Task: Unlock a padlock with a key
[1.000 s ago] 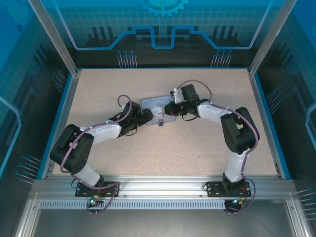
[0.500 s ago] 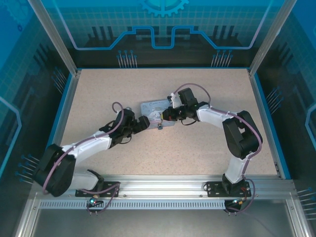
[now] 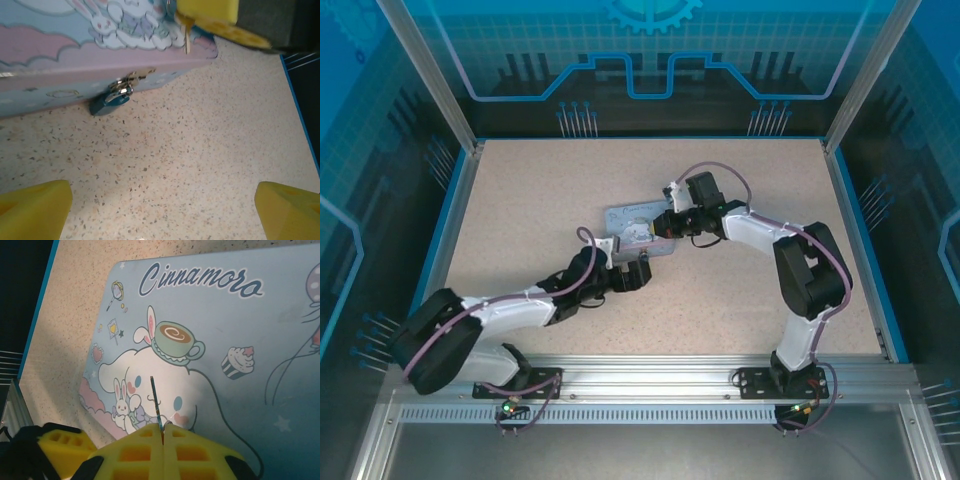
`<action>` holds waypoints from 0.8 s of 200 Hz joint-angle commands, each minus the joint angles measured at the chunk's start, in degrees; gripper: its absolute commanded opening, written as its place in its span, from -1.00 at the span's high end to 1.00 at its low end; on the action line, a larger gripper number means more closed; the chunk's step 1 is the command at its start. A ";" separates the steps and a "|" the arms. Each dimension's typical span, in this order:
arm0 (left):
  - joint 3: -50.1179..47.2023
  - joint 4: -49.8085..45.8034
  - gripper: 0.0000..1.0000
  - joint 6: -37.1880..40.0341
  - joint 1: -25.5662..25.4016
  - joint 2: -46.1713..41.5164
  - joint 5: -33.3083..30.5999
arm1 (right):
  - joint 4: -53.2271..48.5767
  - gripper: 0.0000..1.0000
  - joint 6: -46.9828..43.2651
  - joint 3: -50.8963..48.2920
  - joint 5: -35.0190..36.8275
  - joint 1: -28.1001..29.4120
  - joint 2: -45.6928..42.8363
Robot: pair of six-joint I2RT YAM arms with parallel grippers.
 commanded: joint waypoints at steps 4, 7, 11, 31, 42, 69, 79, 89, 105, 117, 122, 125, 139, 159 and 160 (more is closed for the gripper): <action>-4.15 18.21 -0.92 2.97 -0.32 5.21 -2.77 | 1.77 1.00 -1.34 1.81 -0.45 -0.47 1.94; -4.65 19.87 -0.92 3.19 -0.39 5.92 -2.93 | 1.57 1.00 -1.31 1.96 -0.42 -0.54 2.02; -5.27 22.08 -0.92 3.62 -0.35 6.86 -2.90 | 1.31 1.00 -1.35 2.13 -0.32 -0.51 2.24; -6.89 31.95 -0.92 5.49 -0.37 12.81 -2.32 | 0.00 1.00 -1.45 2.55 0.81 -0.54 2.38; -7.15 36.93 -0.91 5.91 -0.40 16.47 -1.83 | -0.35 1.00 -1.41 2.54 1.27 -0.54 2.26; -8.61 52.74 -0.89 4.80 -0.43 26.93 -2.55 | -1.89 1.00 -1.86 3.30 2.57 -0.45 2.72; -8.16 53.50 -0.87 4.18 -0.36 28.99 -2.94 | -2.74 1.00 -2.01 3.72 3.16 -0.46 3.02; -7.91 53.57 -0.86 4.08 -0.36 29.47 -3.40 | -2.84 1.00 -1.99 3.77 3.63 -0.32 3.05; -8.27 53.19 -0.86 4.49 -0.32 28.92 -5.14 | -3.30 1.00 -2.11 4.32 4.18 -0.19 2.98; -8.25 51.13 -0.86 4.02 -0.31 28.22 -6.64 | -4.64 1.00 -2.63 5.37 4.87 0.00 2.99; -8.10 50.14 -0.86 3.86 -0.33 27.97 -6.83 | -5.04 1.00 -2.75 5.69 5.13 0.07 3.07; -7.90 49.64 -0.86 3.80 -0.31 27.88 -7.00 | -5.26 1.00 -2.86 5.83 5.22 0.08 3.07; -7.15 47.06 -0.86 3.55 -0.33 27.39 -7.21 | -5.68 1.00 -3.01 6.28 5.59 0.12 3.23; -5.13 42.73 -0.86 3.80 -0.36 26.55 -6.63 | -5.73 1.00 -2.78 6.65 6.15 0.25 3.72; -5.05 42.50 -0.86 3.85 -0.34 26.56 -6.56 | -5.73 1.00 -2.78 6.66 6.14 0.25 3.71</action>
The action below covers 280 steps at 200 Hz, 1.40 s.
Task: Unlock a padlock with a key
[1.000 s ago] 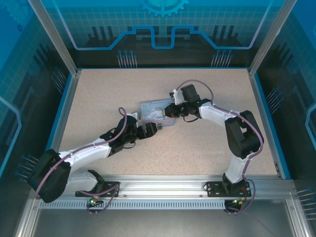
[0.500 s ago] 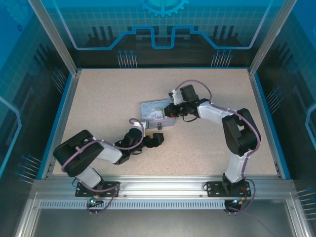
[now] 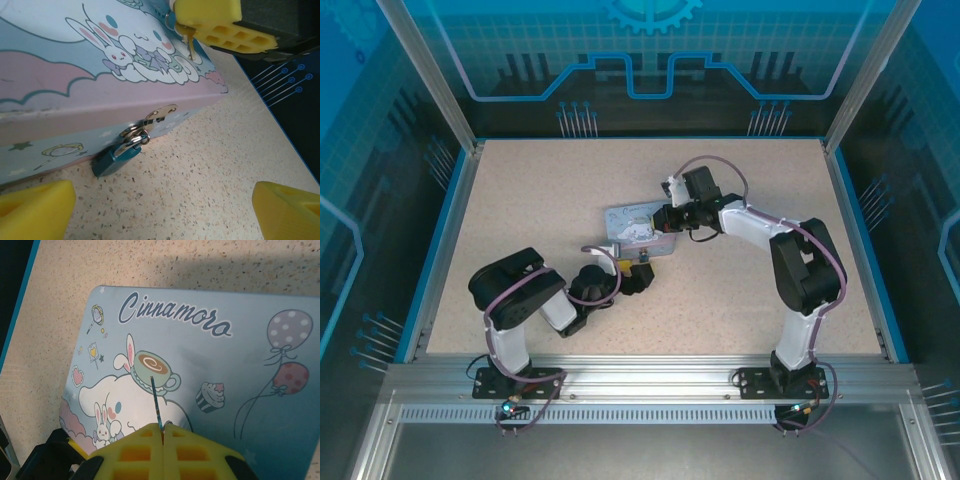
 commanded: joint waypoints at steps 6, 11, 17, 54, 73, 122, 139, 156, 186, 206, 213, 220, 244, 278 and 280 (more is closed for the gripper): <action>2.31 -8.47 -0.86 0.10 -0.12 -1.12 -1.03 | -2.55 1.00 -0.83 2.08 1.42 0.19 1.76; 2.77 -9.38 -0.86 0.19 -0.12 -1.18 -0.95 | -2.76 1.00 -0.78 2.27 1.46 0.19 2.03; 3.35 -10.00 -0.86 0.35 -0.15 -1.10 -0.89 | -3.02 1.00 -0.70 2.45 1.55 0.27 2.25; 6.18 -13.14 -0.86 0.77 -0.12 -0.06 -0.24 | -4.20 1.00 -0.73 2.74 1.87 0.27 2.78; 7.07 -14.26 -0.86 1.26 -0.18 -0.16 -0.58 | -4.11 1.00 -0.86 2.60 1.84 0.28 2.93; 8.02 -11.95 -0.86 3.19 -0.13 1.86 -1.48 | -3.86 1.00 -0.72 2.96 0.72 0.33 3.50; 8.54 -11.32 -0.86 4.05 -0.12 2.75 -1.82 | -3.91 1.00 -0.80 3.01 0.83 0.37 3.47; 9.32 -11.22 -0.86 4.35 -0.12 3.75 -1.82 | -4.00 1.00 -0.86 2.91 0.83 0.50 3.48; 10.52 -11.65 -0.86 4.34 -0.15 4.83 -1.53 | -4.09 1.00 -0.87 2.98 1.11 0.80 3.48; 11.39 -12.32 -0.86 4.84 -0.12 4.84 0.16 | -4.05 1.00 -0.88 3.17 0.69 0.80 3.83; 11.69 -12.58 -0.85 5.04 -0.16 4.62 0.98 | -4.00 1.00 -0.86 3.23 0.53 0.85 3.90; 12.01 -12.77 -0.84 4.85 -0.13 4.41 1.69 | -3.91 1.00 -0.87 3.20 0.46 0.86 4.04; 12.83 -12.40 -0.75 3.07 -0.14 4.13 4.04 | -3.65 1.00 -0.74 3.30 0.08 0.82 4.21; 12.86 -10.80 -0.62 -0.34 -0.34 4.24 3.41 | -3.43 1.00 -0.56 3.02 -0.01 0.89 4.02; 12.81 -10.66 -0.62 -0.43 -0.30 4.29 3.24 | -3.40 1.00 -0.60 3.01 -0.02 0.89 3.94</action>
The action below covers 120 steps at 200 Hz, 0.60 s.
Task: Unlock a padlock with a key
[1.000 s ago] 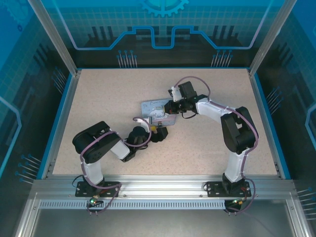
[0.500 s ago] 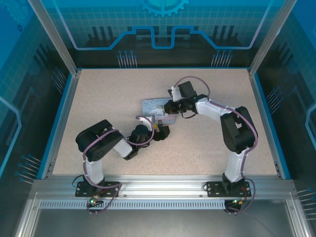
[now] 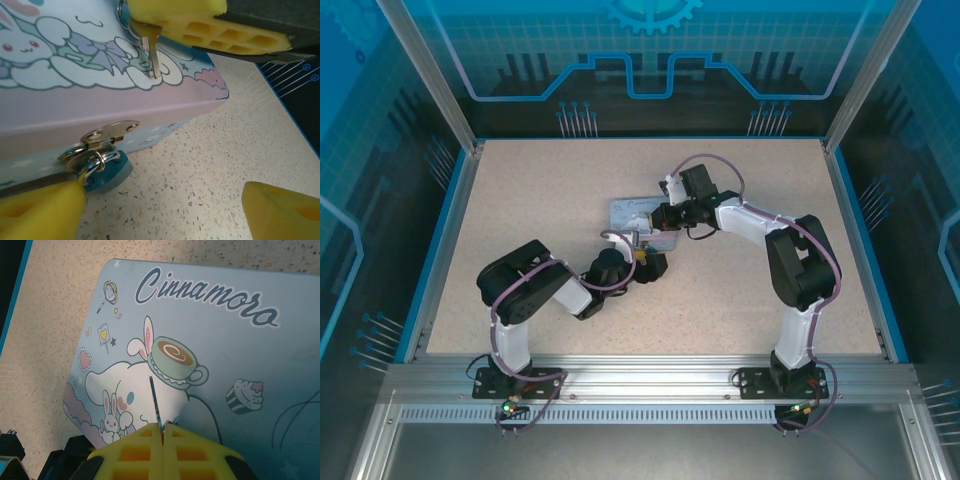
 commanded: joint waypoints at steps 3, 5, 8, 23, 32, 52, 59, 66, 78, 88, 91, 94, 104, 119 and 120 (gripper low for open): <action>0.82 1.34 -0.61 -2.86 -0.36 1.14 0.57 | -2.03 1.00 -0.38 0.47 -0.21 0.67 1.60; 0.72 1.48 -0.61 -3.06 -0.44 1.23 0.41 | -2.03 1.00 -0.36 0.47 -0.25 0.63 1.55; 0.66 1.79 -0.60 -3.30 -0.34 1.25 0.19 | -2.01 1.00 -0.39 0.41 -0.28 0.66 1.55; 0.57 3.05 -0.53 -4.26 -0.40 1.90 -0.79 | -1.78 1.00 -0.22 0.17 -0.38 0.67 1.48; 0.66 3.36 -0.49 -4.79 -0.42 2.23 -1.15 | -1.55 1.00 -0.17 0.06 -0.53 0.63 1.39; 0.66 4.08 -0.41 -5.69 -0.44 2.62 -2.19 | -1.24 1.00 0.06 -0.08 -0.71 0.67 1.29; 0.62 4.47 -0.40 -6.08 -0.47 2.78 -2.59 | -1.17 1.00 0.15 -0.10 -0.79 0.65 1.29; 0.50 4.96 -0.39 -6.56 -0.56 2.96 -3.04 | -1.07 1.00 0.20 -0.16 -0.92 0.67 1.33; 0.42 5.68 -0.37 -7.11 -0.84 3.13 -3.93 | -0.89 1.00 0.33 -0.20 -0.97 0.65 1.32; 0.48 6.28 -0.36 -7.52 -1.09 3.38 -4.62 | -0.68 1.00 0.48 -0.33 -1.12 0.67 1.28; 0.53 6.52 -0.36 -7.63 -1.16 3.46 -4.81 | -0.63 1.00 0.49 -0.42 -1.14 0.67 1.27; 0.56 6.75 -0.36 -7.81 -1.17 3.57 -4.92 | -0.55 1.00 0.53 -0.45 -1.07 0.67 1.27; 0.63 7.97 -0.34 -8.40 -1.30 4.06 -5.11 | -0.28 1.00 0.69 -0.65 -1.23 0.67 1.28; 0.66 9.55 -0.31 -9.44 -1.34 4.64 -5.52 | -0.14 1.00 0.72 -0.83 -1.27 0.67 1.22; 0.66 9.66 -0.31 -9.47 -1.38 4.65 -5.50 | -0.12 1.00 0.71 -0.84 -1.30 0.67 1.20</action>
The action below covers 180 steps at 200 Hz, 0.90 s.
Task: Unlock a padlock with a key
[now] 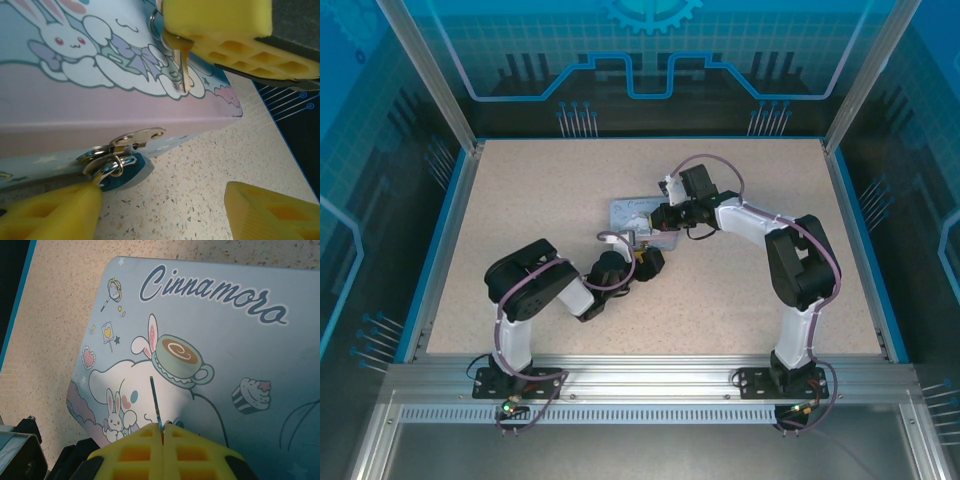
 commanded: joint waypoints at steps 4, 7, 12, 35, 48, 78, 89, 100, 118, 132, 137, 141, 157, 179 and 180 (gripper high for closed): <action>0.72 4.81 -0.30 -2.67 -0.73 1.61 -1.67 | -0.33 1.00 0.56 -0.82 -0.42 0.67 1.12; 0.74 4.87 -0.30 -2.81 -0.76 1.63 -1.79 | -0.32 1.00 0.52 -0.82 -0.46 0.67 1.12; 0.74 4.94 -0.28 -2.91 -0.88 1.56 -2.00 | -0.31 1.00 0.57 -0.82 -0.46 0.67 1.12; 0.79 4.47 -0.23 -2.75 -1.29 0.77 -2.90 | -0.32 1.00 0.60 -0.82 -0.64 0.67 1.23; 0.77 4.69 -0.22 -2.99 -1.42 0.48 -3.19 | -0.22 1.00 0.57 -0.91 -0.71 0.67 1.23; 0.65 6.69 -0.22 -4.31 -1.77 0.40 -3.96 | 0.33 1.00 0.94 -1.35 -0.86 0.67 1.12; 0.66 6.90 -0.22 -4.57 -1.93 0.17 -4.18 | 0.63 1.00 1.06 -1.53 -0.97 0.59 1.16; 0.83 6.72 -0.23 -4.56 -2.06 -0.12 -4.33 | 0.77 1.00 1.14 -1.61 -1.09 0.59 1.15; 1.33 5.84 -0.22 -4.43 -2.29 -0.55 -4.49 | 0.92 1.00 1.26 -1.61 -1.19 0.59 1.03; 1.92 4.32 -0.22 -4.20 -2.60 -0.54 -4.62 | 0.92 1.00 1.26 -1.64 -1.16 0.59 0.95; 2.10 3.82 -0.21 -4.10 -2.64 -0.51 -4.70 | 1.00 1.00 1.36 -1.62 -1.17 0.59 0.90; 2.25 3.64 -0.21 -4.12 -2.73 -0.35 -4.69 | 1.00 1.00 1.32 -1.70 -1.22 0.59 0.87; 2.60 3.36 -0.18 -4.96 -2.82 0.40 -4.70 | 0.92 1.00 1.35 -1.71 -1.12 0.60 0.77; 3.09 2.22 -0.11 -6.72 -2.92 1.00 -4.86 | 0.77 1.00 1.38 -1.70 -1.26 0.50 0.77; 3.11 2.05 -0.11 -6.88 -2.92 1.00 -4.87 | 0.75 1.00 1.37 -1.70 -1.26 0.50 0.77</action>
